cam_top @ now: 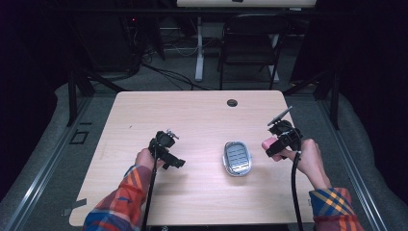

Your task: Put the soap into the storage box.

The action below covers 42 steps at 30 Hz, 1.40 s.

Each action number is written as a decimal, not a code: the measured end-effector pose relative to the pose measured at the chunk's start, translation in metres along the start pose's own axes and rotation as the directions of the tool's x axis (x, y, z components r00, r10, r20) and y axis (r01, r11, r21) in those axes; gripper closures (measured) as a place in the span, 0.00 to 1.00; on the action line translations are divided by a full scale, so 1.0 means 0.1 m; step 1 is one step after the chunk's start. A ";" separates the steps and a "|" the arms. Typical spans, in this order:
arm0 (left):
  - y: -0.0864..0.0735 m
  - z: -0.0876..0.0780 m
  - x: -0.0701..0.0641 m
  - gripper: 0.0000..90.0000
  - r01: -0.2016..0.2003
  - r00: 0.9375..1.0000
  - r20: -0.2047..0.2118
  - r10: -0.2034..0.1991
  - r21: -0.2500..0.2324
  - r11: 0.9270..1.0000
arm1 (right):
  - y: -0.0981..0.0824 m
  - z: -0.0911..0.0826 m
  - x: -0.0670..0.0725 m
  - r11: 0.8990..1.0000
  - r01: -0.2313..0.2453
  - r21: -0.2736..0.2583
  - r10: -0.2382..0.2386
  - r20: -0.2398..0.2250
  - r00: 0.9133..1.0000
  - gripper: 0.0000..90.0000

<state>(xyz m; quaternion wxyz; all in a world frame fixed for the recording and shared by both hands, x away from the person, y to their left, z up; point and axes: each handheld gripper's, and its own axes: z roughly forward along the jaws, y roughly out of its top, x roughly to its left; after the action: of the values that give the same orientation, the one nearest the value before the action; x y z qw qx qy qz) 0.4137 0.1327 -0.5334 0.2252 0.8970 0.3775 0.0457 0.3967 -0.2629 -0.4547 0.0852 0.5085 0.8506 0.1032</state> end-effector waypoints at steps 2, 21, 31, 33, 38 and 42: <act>0.00 0.00 0.00 0.00 0.001 1.000 -0.001 -0.001 -0.003 1.000 | 0.02 -0.01 0.02 1.000 0.005 0.006 -0.005 -0.002 1.000 0.42; -0.01 0.00 0.00 0.00 0.001 1.000 -0.004 -0.001 -0.001 1.000 | 0.16 -0.09 0.16 1.000 0.029 -0.007 -0.029 -0.003 1.000 0.42; -0.01 -0.01 0.00 0.00 0.001 1.000 -0.004 -0.001 -0.002 1.000 | 0.21 -0.10 0.24 0.999 0.052 0.002 -0.052 -0.001 0.999 0.42; -0.01 -0.01 0.00 0.00 0.001 1.000 -0.005 -0.001 -0.003 1.000 | 0.22 -0.10 0.27 0.998 0.057 0.005 -0.057 -0.001 0.998 0.42; -0.01 -0.01 0.00 0.00 -0.002 1.000 -0.004 0.002 -0.003 1.000 | 0.26 -0.09 0.30 0.998 0.068 0.010 -0.068 -0.003 0.998 0.42; -0.01 -0.01 0.00 0.00 -0.002 1.000 -0.004 0.002 -0.003 1.000 | 0.28 -0.08 0.34 0.997 0.075 0.011 -0.074 -0.007 0.997 0.42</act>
<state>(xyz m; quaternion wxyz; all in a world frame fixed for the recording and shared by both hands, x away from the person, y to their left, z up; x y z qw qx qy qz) 0.4129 0.1337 -0.5329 0.2257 0.8969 0.3772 0.0483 0.4028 -0.2207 -0.4410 0.0833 0.4766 0.8698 0.0971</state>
